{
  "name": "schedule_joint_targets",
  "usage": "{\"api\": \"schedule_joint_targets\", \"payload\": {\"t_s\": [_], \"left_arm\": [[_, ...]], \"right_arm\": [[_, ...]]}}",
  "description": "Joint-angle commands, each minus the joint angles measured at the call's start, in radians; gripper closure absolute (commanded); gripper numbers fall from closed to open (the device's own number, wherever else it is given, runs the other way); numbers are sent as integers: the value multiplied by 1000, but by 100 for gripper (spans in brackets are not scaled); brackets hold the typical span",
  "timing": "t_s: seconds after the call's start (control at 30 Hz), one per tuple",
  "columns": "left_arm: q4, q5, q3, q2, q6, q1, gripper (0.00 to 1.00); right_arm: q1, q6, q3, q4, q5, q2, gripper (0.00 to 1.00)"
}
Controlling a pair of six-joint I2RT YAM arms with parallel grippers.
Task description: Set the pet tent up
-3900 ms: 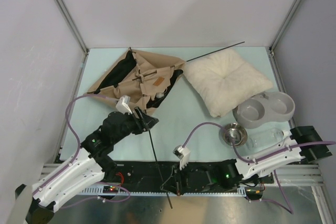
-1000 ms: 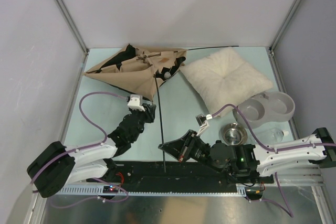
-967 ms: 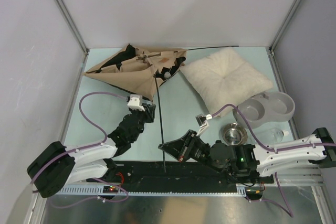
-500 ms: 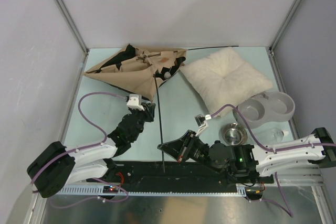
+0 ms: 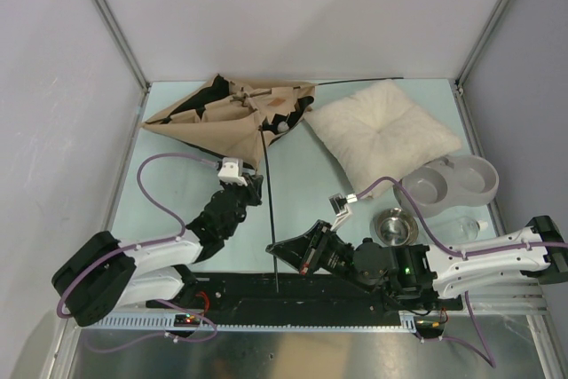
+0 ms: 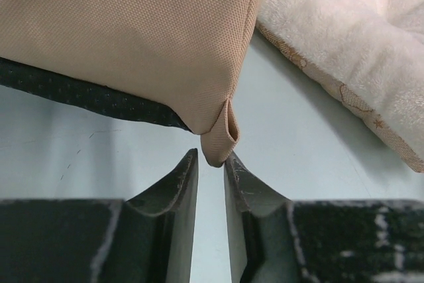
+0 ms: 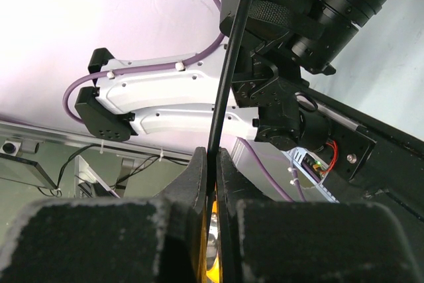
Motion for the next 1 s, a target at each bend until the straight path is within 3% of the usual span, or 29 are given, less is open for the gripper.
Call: {"api": "schedule_joint_targets", "payload": {"t_s": [0.0,0.17,0.23,0.47,0.97], "left_arm": [[62,-21,39,2,10,11,77],[65,-17,40,-5,11,12,96],[65,-19,40,-12,10,12,99],[64,-14,16,-54,18,13,100],[-12,165,-95,-240,29,12,100]], "right_arm": [[-1,-18,48,41,54,-9,100],[1,-15,47,35,57,-8,100],[1,-14,46,35,59,-5,100],[1,-12,40,38,70,1,100],[-14,-60,38,76,97,54,100]]}}
